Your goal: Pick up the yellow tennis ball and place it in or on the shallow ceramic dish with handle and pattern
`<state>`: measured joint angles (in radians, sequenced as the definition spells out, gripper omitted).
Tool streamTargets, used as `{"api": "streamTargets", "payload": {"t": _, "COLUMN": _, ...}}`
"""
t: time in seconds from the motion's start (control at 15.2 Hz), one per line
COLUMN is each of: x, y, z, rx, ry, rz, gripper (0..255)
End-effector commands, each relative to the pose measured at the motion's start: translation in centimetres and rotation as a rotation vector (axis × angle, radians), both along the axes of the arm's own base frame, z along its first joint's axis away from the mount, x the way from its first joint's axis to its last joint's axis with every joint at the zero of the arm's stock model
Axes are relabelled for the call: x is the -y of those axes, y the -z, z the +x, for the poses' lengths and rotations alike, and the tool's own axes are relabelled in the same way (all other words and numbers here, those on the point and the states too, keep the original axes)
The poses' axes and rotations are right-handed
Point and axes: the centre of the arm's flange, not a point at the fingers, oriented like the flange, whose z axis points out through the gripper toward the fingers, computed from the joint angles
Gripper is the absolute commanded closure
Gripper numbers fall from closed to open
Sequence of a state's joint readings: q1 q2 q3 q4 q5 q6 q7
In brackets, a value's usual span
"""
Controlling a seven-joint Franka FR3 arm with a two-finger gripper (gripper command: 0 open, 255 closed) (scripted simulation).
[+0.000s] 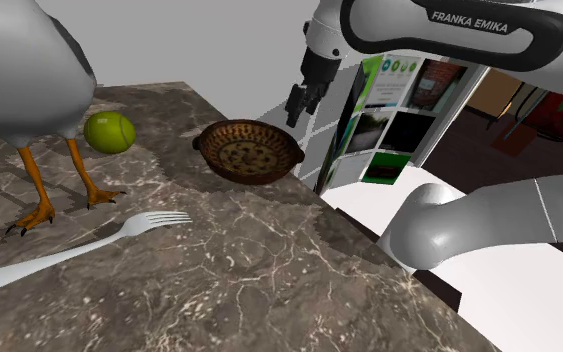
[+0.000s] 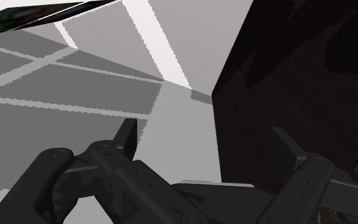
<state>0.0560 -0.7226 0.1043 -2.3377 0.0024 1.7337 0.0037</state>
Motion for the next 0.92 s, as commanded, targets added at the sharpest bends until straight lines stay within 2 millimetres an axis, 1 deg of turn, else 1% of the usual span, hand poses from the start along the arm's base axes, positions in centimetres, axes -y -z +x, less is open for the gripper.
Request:
{"api": "streamTargets", "payload": {"t": 0.0, "x": -2.8, "y": -0.2, "z": 0.6, "rx": 0.008, "ry": -0.004, "rz": 0.008, "gripper": 0}}
{"api": "streamTargets", "payload": {"t": 0.86, "x": -18.5, "y": -2.3, "z": 4.2, "rx": 0.063, "ry": -0.034, "rz": 0.054, "gripper": 0}}
